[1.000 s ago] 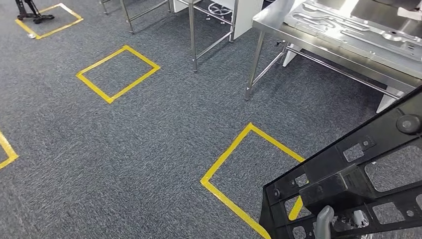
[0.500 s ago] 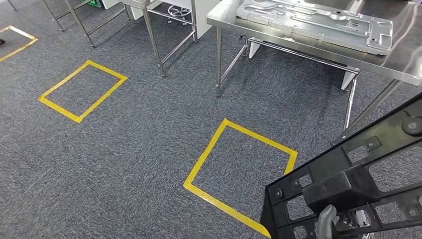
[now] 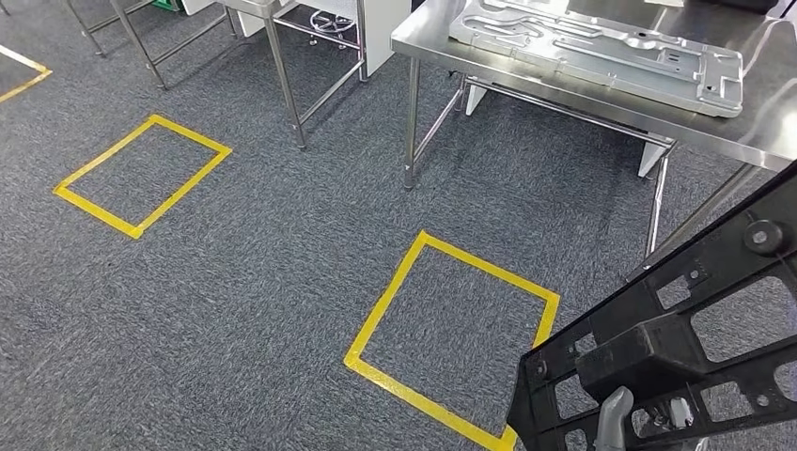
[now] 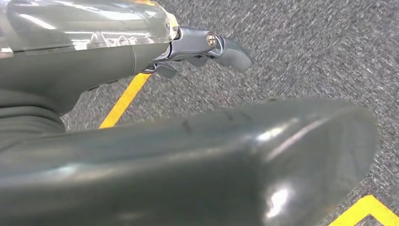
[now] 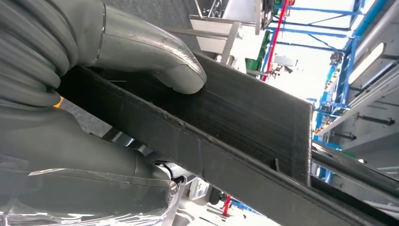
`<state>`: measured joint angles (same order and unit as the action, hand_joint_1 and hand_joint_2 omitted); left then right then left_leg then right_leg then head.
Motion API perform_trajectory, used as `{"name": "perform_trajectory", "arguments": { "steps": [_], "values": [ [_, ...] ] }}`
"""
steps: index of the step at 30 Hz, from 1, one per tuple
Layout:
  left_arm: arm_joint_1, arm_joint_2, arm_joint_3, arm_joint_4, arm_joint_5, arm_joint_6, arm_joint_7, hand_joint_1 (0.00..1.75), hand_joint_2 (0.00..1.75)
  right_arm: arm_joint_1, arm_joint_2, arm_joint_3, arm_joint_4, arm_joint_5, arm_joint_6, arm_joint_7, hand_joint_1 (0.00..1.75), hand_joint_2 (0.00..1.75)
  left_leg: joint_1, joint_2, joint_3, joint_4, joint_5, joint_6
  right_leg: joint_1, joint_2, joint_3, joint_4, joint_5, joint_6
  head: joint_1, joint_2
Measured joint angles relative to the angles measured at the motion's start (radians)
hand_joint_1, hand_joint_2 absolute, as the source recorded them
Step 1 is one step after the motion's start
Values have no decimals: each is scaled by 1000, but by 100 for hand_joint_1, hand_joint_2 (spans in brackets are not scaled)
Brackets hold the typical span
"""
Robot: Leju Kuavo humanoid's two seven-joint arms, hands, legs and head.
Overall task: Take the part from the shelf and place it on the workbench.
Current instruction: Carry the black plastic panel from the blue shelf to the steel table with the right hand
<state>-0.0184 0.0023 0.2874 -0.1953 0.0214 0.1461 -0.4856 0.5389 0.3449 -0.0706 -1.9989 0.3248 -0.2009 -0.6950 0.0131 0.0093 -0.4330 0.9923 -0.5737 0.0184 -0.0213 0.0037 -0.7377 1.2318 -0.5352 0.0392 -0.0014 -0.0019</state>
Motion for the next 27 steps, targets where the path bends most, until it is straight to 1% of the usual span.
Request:
{"name": "perform_trajectory", "arguments": {
  "steps": [1, 2, 3, 4, 5, 6, 7, 8, 9, 10, 11, 12, 13, 14, 15, 16, 17, 18, 19, 20, 21, 22, 23, 24, 25, 26, 27],
  "values": [
    [2, 0, 2, 0, 0, 0, 0, 0, 0, 0, 0, 0, 0, 2, 0, 0, 175, 175, 1, 1, 15, 0, -14, -4, -2, -6, 14, -58, 47, -2, 0, 0],
    [3, 0, 2, 0, 0, 0, 1, 0, 0, 0, 0, 0, 1, 2, 0, 0, 175, 175, 1, 3, 30, -1, -28, -9, 1, -14, 24, -104, 84, -5, -1, 0],
    [2, 0, 4, 0, 0, 0, 1, 0, 0, -1, 0, 0, 2, 3, 0, 1, 175, 175, 0, 4, 43, -5, -40, -16, 6, -21, 33, -134, 110, -12, -2, 0],
    [2, 1, 5, 0, -1, 0, 1, 0, 0, -1, 0, 0, 2, 4, 0, 1, 175, 175, 1, 8, 60, -11, -49, -24, 11, -24, 39, -147, 119, -21, -3, 0],
    [0, 1, 6, 0, -2, 0, 2, 0, 0, -1, 0, 0, 1, 4, -1, 1, 175, 175, 1, 10, 75, -14, -49, -33, 17, -23, 45, -150, 105, -31, -3, 0],
    [-4, 1, 6, 0, -2, 0, 2, 0, 0, -2, 1, 0, 0, 4, -1, 0, 175, 175, 3, 11, 81, -5, -42, -41, 18, -19, 62, -156, 94, -43, -3, 0],
    [-7, 1, 7, 0, -3, 0, 2, 0, 0, -1, 2, -1, -1, 4, -2, 0, 175, 175, 4, 10, 76, 27, -27, -47, 17, -14, 80, -164, 84, -52, -2, 0],
    [-10, 0, 7, -1, -4, 0, 2, 0, 0, -3, 3, -1, -2, 4, -2, 0, 175, 175, 6, 7, 48, 82, -9, -51, 16, -12, 100, -171, 74, -61, -4, 0],
    [-11, -1, 7, -1, -5, 0, 2, 0, 0, -4, 4, -2, -2, 5, -3, 0, 175, 175, 7, 4, 4, 152, 0, -54, 15, -10, 121, -179, 64, -67, -6, 0],
    [-12, -2, 8, -1, -5, 0, 2, 0, 0, -4, 5, -2, -3, 5, -4, -1, 175, 175, 8, 1, -48, 221, -9, -54, 15, -6, 141, -185, 52, -72, -8, 0],
    [-12, -2, 8, -1, -7, 0, 2, 0, 0, -5, 5, -3, -3, 5, -3, 0, 175, 175, 8, 0, -100, 275, -38, -54, 15, 0, 160, -190, 40, -75, -10, 0],
    [-10, -2, 9, 0, -9, 1, 2, 0, 0, -5, 6, -3, -3, 3, 1, 0, 175, 175, 9, 0, -146, 306, -81, -54, 15, 9, 180, -192, 26, -75, -11, 0],
    [-7, -2, 9, 0, -10, 1, 2, 0, 0, -5, 6, -3, -3, -1, 8, 0, 175, 175, 8, 0, -181, 313, -124, -54, 15, 21, 200, -194, 12, -75, -11, 0],
    [-3, -1, 10, 0, -11, 1, 2, 0, 0, -6, 6, -3, -3, -6, 15, 0, 175, 175, 8, -1, -206, 299, -150, -55, 14, 33, 221, -195, -3, -74, -11, 0],
    [1, -1, 10, 0, -12, 1, 3, 0, 0, -6, 6, -3, -3, -11, 22, 0, 175, 175, 8, -4, -223, 265, -145, -54, 13, 44, 243, -195, -19, -72, -11, 0],
    [5, -1, 10, 0, -12, 1, 3, 0, 0, -7, 7, -3, -3, -14, 26, 0, 175, 175, 8, -12, -233, 216, -97, -55, 12, 55, 262, -196, -34, -69, -11, 0],
    [9, -1, 11, 0, -13, 1, 3, 0, 0, -9, 7, -3, -3, -15, 27, 1, 175, 175, 8, -25, -238, 166, -23, -54, 12, 66, 282, -195, -50, -66, -12, 0],
    [11, -1, 11, 0, -14, 1, 3, 0, 0, -11, 8, -3, -3, -15, 28, 1, 175, 175, 7, -37, -238, 128, 41, -52, 12, 78, 298, -197, -65, -61, -12, 0],
    [11, -1, 12, 0, -16, 0, 4, 0, 0, -13, 9, -4, -3, -14, 28, 1, 175, 175, 4, -47, -232, 103, 91, -47, 14, 89, 312, -202, -78, -55, -12, 0],
    [10, -2, 13, 0, -17, 0, 4, 0, 0, -13, 9, -4, -4, -13, 28, 1, 175, 175, 3, -49, -223, 93, 108, -39, 16, 97, 323, -200, -81, -49, -12, 0],
    [5, -2, 14, 0, -19, 0, 5, 0, 0, -13, 10, -4, -5, -12, 27, 0, 175, 175, 3, -46, -209, 90, 103, -29, 17, 102, 325, -191, -77, -43, -12, 0],
    [2, -3, 15, 0, -20, -1, 5, 0, 0, -13, 10, -4, -6, -10, 26, 0, 175, 175, 3, -41, -195, 85, 104, -19, 18, 95, 322, -169, -68, -38, -11, 0],
    [1, -4, 16, 0, -21, -1, 5, 0, 0, -13, 10, -4, -8, -9, 25, 0, 175, 175, 4, -35, -183, 80, 98, -10, 18, 76, 306, -130, -56, -33, -10, 0],
    [0, -5, 16, 0, -22, -1, 5, 0, 0, -15, 10, -4, -9, -7, 24, 1, 175, 175, 3, -29, -169, 76, 93, -2, 18, 53, 278, -82, -57, -29, -10, 0],
    [-1, -6, 17, 0, -23, -2, 5, 0, 0, -16, 10, -4, -10, -4, 23, 1, 175, 175, 2, -22, -157, 70, 86, 3, 18, 29, 241, -30, -71, -25, -9, 0],
    [0, -6, 17, 0, -23, -2, 4, 0, 0, -17, 10, -4, -10, -2, 23, 1, 175, 175, 1, -16, -144, 65, 77, 7, 18, 12, 198, 21, -99, -21, -8, 0],
    [-1, -6, 18, 0, -24, -2, 4, 0, 0, -17, 10, -4, -10, 0, 23, 1, 175, 175, 0, -11, -130, 60, 68, 9, 18, 5, 156, 59, -132, -18, -8, 0]
  ]
}}
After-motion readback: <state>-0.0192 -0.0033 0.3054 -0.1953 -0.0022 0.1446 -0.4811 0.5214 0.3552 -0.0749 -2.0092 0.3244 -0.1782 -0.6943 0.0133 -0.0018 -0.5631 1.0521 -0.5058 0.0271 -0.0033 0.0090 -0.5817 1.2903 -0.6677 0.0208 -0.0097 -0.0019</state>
